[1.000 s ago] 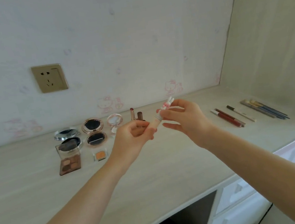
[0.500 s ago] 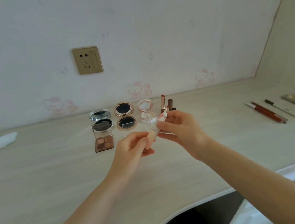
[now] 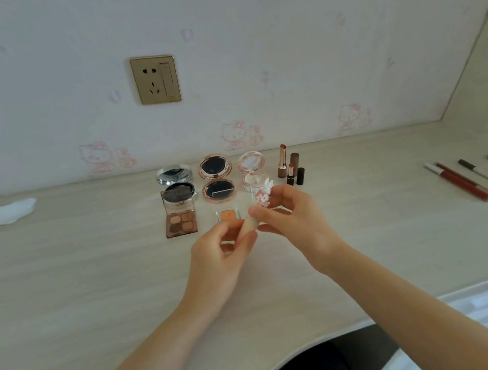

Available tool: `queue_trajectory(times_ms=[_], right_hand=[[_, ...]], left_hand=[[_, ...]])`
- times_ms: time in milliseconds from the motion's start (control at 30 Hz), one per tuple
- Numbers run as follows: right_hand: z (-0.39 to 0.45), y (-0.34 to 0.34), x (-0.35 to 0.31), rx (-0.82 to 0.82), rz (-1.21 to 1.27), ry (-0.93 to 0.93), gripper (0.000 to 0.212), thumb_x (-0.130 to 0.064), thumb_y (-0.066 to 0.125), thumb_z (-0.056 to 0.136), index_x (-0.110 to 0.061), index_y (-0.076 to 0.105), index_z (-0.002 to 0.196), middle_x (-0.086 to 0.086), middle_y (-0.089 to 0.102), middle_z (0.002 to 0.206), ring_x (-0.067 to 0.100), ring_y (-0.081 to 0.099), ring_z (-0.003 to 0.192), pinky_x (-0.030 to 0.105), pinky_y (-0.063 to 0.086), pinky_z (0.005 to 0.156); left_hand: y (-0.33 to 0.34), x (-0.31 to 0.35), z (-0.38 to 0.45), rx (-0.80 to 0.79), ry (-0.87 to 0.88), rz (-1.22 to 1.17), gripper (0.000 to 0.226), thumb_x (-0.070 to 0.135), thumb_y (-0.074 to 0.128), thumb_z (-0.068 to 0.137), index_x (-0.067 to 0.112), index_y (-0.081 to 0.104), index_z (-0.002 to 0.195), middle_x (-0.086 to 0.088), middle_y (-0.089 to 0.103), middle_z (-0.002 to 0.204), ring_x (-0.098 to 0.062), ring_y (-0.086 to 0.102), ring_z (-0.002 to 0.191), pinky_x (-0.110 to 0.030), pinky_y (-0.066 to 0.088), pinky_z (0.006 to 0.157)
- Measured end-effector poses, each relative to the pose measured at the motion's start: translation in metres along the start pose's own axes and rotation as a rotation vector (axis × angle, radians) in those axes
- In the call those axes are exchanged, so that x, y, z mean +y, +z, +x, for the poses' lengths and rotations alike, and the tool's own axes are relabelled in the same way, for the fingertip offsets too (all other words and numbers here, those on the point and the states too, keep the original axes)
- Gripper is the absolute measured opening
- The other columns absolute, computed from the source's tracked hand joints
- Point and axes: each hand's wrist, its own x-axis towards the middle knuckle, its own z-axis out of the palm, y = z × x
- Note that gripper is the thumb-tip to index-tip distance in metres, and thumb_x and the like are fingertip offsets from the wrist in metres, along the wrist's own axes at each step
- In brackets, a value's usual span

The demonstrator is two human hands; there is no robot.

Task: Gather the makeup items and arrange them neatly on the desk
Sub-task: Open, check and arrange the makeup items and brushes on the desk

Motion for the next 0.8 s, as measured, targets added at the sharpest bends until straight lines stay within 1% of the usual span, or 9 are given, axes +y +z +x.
queue_trajectory(times_ms=[167,267,333,433,467,600,633,733,800], right_hand=[[-0.003,0.002,0.009,0.004,0.116,-0.007,0.035,-0.016,0.078,0.077,-0.005,0.062,0.106,0.016,0.062,0.1,0.026,0.068,0.091,0.038,0.059,0.081],[-0.005,0.004,0.016,0.018,0.132,-0.043,0.029,-0.013,0.077,0.077,-0.004,0.062,0.1,0.01,0.063,0.092,0.022,0.068,0.084,0.038,0.058,0.081],[-0.006,0.003,0.019,0.021,0.155,-0.049,0.025,-0.008,0.076,0.078,-0.001,0.06,0.096,0.009,0.063,0.089,0.021,0.066,0.082,0.04,0.057,0.082],[-0.007,0.0,0.02,0.018,0.171,-0.056,0.023,-0.005,0.076,0.076,0.001,0.058,0.091,0.009,0.064,0.085,0.02,0.064,0.081,0.047,0.054,0.086],[-0.007,-0.001,0.02,0.019,0.173,-0.057,0.024,-0.005,0.076,0.076,0.001,0.059,0.091,0.009,0.065,0.084,0.02,0.064,0.081,0.047,0.053,0.087],[-0.01,-0.003,0.02,0.042,0.117,-0.076,0.027,-0.005,0.077,0.074,0.004,0.062,0.095,0.005,0.068,0.082,0.013,0.065,0.077,0.037,0.055,0.082],[-0.01,-0.004,0.02,0.052,0.099,-0.084,0.027,-0.006,0.078,0.074,0.003,0.063,0.094,0.006,0.068,0.081,0.012,0.065,0.076,0.034,0.055,0.079],[-0.011,-0.006,0.018,0.053,0.1,-0.088,0.023,-0.005,0.078,0.075,-0.003,0.068,0.095,0.007,0.071,0.084,0.014,0.069,0.079,0.027,0.056,0.076],[-0.012,-0.006,0.018,0.024,0.118,-0.082,0.025,-0.003,0.075,0.077,-0.008,0.069,0.101,0.008,0.073,0.089,0.017,0.071,0.084,0.026,0.054,0.078]], left_hand=[[0.0,-0.005,0.001,-0.002,-0.009,0.011,0.01,0.028,0.068,0.085,0.027,0.072,0.094,0.013,0.072,0.088,-0.01,0.063,0.078,-0.02,0.047,0.069],[0.0,-0.009,0.001,-0.013,0.009,0.028,0.017,0.024,0.073,0.082,0.026,0.07,0.099,0.013,0.072,0.088,-0.009,0.064,0.078,-0.022,0.049,0.071],[0.0,-0.01,0.0,0.002,0.029,0.029,0.021,0.02,0.075,0.079,0.023,0.069,0.099,0.012,0.072,0.087,-0.009,0.064,0.078,-0.02,0.049,0.072],[0.002,-0.01,-0.002,-0.013,0.078,0.055,0.014,0.018,0.073,0.083,0.02,0.067,0.094,0.014,0.07,0.086,-0.004,0.063,0.079,-0.013,0.046,0.072],[0.002,-0.01,-0.003,-0.026,0.092,0.063,0.012,0.018,0.071,0.084,0.02,0.067,0.095,0.014,0.07,0.086,-0.004,0.064,0.081,-0.013,0.046,0.073],[0.0,-0.011,-0.002,-0.102,0.06,0.044,0.012,0.021,0.068,0.087,0.02,0.067,0.099,0.01,0.071,0.091,-0.008,0.066,0.087,-0.024,0.051,0.08],[-0.001,-0.01,-0.001,-0.129,0.032,0.016,0.012,0.022,0.067,0.088,0.019,0.067,0.1,0.008,0.072,0.092,-0.009,0.067,0.089,-0.025,0.051,0.081],[-0.006,-0.006,0.001,-0.214,-0.04,-0.097,0.014,0.024,0.061,0.091,0.017,0.067,0.102,0.006,0.074,0.091,-0.005,0.068,0.091,-0.016,0.049,0.08],[-0.011,-0.006,0.004,-0.253,-0.059,-0.125,0.016,0.025,0.058,0.09,0.02,0.067,0.103,0.006,0.075,0.091,-0.003,0.067,0.09,-0.019,0.05,0.082]])
